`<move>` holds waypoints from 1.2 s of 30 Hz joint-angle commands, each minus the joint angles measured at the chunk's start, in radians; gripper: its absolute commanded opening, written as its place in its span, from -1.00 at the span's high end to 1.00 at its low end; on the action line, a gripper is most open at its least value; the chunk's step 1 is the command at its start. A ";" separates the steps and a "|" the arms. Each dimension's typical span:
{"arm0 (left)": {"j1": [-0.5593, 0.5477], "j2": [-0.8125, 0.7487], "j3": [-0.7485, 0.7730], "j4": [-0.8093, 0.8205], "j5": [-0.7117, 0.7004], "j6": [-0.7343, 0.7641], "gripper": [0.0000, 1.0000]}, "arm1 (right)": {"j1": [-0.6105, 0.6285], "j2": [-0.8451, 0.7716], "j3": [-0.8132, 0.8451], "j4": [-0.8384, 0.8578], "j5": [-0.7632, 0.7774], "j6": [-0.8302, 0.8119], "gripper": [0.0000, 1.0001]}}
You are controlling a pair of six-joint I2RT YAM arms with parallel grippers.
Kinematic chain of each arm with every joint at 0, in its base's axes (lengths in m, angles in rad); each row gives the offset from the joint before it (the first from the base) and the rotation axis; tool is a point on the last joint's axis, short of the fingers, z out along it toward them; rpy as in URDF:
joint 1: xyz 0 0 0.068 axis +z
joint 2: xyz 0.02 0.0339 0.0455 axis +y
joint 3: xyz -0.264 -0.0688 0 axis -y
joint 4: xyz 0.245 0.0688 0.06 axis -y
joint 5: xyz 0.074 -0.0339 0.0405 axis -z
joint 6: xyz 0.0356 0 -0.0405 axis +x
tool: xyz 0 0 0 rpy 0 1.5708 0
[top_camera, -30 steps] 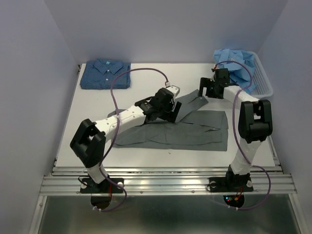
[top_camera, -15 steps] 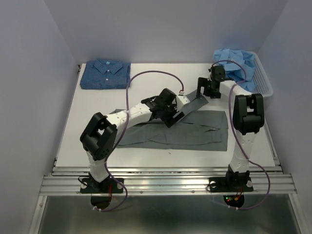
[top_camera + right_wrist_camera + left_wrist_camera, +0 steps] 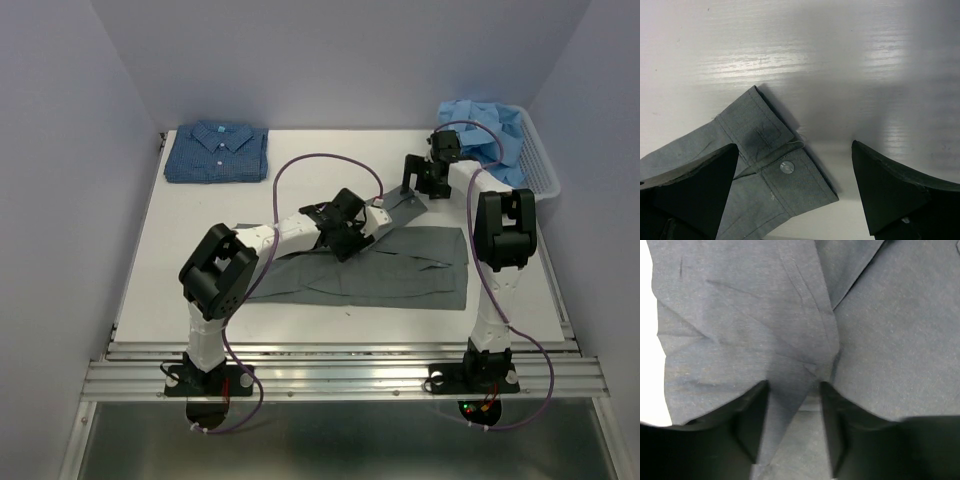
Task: Fold and stack the long sleeve shirts
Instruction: Fold the shirt
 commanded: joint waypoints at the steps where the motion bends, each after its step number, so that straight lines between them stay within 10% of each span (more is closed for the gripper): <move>1: -0.001 -0.026 0.011 0.035 -0.022 -0.003 0.06 | -0.005 0.031 0.035 -0.019 -0.038 0.014 -1.00; 7: 0.012 -0.049 0.040 0.063 -0.010 -0.043 0.63 | -0.005 0.051 0.041 -0.025 -0.078 0.020 -0.73; 18: 0.012 -0.093 0.029 0.058 -0.051 -0.055 1.00 | -0.005 0.016 0.041 -0.040 -0.106 0.018 0.93; 36: 0.009 -0.291 -0.119 0.147 -0.022 -0.179 1.00 | -0.005 -0.433 -0.092 -0.143 0.133 0.040 0.99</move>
